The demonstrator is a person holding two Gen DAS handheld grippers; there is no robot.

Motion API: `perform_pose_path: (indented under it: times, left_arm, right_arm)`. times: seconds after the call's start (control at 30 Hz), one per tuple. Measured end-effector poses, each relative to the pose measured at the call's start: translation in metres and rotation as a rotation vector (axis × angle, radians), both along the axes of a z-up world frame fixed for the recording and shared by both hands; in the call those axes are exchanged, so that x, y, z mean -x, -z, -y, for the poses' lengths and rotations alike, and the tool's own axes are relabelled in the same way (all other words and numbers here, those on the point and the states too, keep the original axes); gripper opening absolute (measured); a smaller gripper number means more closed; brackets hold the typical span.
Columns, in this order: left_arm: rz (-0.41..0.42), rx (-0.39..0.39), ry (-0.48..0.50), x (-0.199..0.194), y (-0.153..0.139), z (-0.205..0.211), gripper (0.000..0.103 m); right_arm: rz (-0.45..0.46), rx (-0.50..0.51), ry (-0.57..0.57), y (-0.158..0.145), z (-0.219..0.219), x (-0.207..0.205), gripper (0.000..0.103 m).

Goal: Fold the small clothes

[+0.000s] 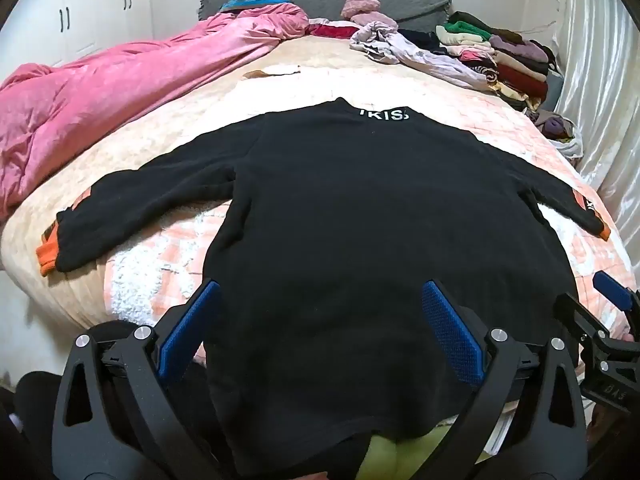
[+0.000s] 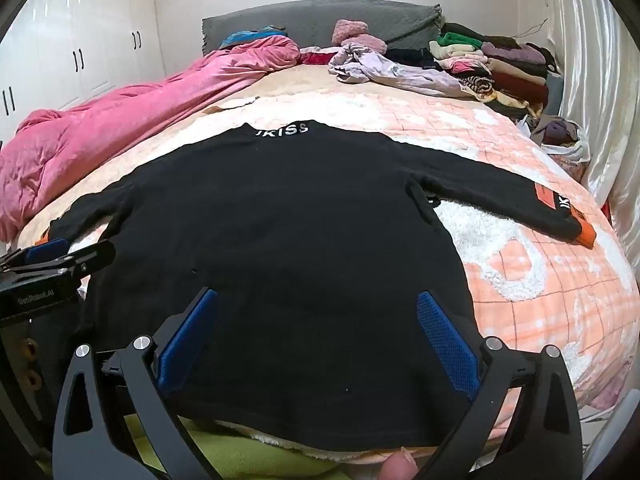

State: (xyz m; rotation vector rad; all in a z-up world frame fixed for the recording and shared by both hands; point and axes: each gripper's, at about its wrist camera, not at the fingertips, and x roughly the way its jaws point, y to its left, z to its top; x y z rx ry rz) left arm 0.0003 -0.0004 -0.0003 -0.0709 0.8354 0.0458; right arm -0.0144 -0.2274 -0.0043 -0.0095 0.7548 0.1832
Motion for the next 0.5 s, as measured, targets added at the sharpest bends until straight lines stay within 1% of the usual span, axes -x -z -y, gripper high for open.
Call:
perform_pose_path:
  times: [0.13,0.2,0.27,0.3,0.5]
  left_arm:
    - [-0.010,0.008,-0.001,-0.0033,0.0008,-0.0022,0.094]
    - [0.013,-0.002,0.003,0.0014,-0.0007,-0.0008,0.094]
    - [0.010,0.000,0.003,0.0032,0.0002,-0.0039,0.094]
    - [0.011,-0.002,0.002,0.0036,0.0003,-0.0038,0.094]
    - [0.006,-0.007,0.000,0.0023,0.0012,-0.0017,0.094]
  right_arm:
    - [-0.006,0.001,0.007,0.0002,0.0004,-0.0004,0.099]
    - [-0.009,0.002,0.008,-0.0003,0.0000,-0.0005,0.099]
    - [-0.013,0.002,0.010,-0.0009,-0.0010,-0.0002,0.099]
    - [0.001,0.007,-0.002,-0.0040,-0.0041,0.0024,0.099]
    - [0.000,0.009,0.000,-0.0029,-0.0044,0.0019,0.099]
